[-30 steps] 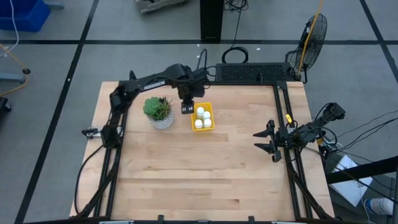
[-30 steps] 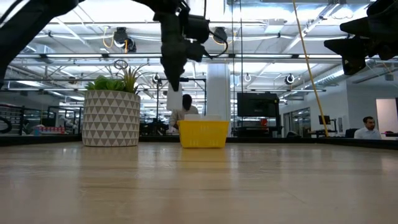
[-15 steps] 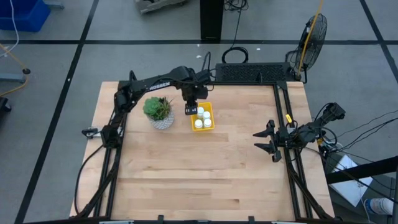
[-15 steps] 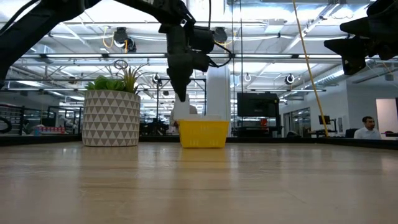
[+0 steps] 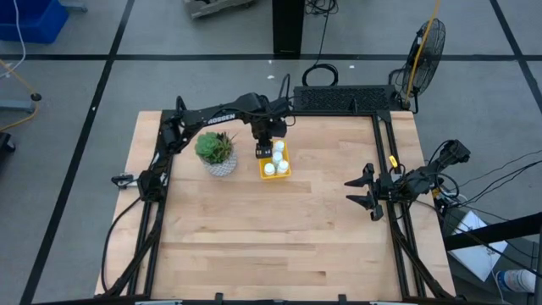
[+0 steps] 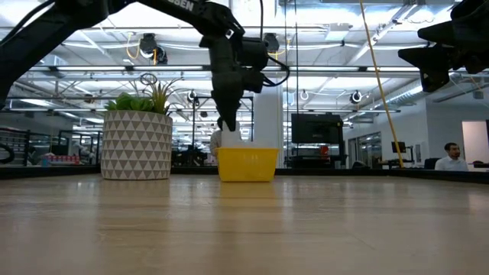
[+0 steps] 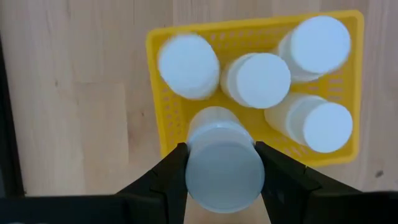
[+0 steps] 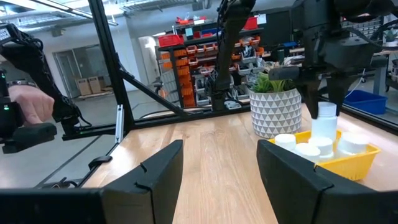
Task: Pick and place pill bottles into a basket
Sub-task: Put the white pill bottle into the yellow bin
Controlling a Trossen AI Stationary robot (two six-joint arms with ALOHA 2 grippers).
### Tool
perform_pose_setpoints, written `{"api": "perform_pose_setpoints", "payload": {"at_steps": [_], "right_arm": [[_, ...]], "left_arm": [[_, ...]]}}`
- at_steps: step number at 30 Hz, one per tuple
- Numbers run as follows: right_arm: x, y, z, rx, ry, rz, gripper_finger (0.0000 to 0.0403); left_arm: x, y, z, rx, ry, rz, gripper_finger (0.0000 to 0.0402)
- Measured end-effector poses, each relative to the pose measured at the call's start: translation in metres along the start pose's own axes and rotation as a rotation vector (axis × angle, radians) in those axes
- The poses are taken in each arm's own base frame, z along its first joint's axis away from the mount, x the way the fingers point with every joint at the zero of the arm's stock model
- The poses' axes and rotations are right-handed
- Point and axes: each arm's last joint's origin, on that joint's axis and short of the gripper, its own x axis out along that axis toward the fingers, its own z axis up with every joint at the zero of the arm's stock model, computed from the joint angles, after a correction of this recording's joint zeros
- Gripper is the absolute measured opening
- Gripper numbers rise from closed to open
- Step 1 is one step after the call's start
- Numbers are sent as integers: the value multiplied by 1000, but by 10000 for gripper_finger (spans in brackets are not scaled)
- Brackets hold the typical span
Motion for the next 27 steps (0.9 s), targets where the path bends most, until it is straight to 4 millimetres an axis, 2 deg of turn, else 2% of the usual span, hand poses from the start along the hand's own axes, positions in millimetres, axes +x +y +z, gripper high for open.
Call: {"api": "perform_pose_setpoints", "payload": {"at_steps": [13,27], "right_arm": [[0,0,0,0,0,0,196],[0,0,0,0,0,0,196]], "left_arm": [[1,-2,1,0,-6,-16,164],[31,-1,-5,-2,-4,-32,164]]}}
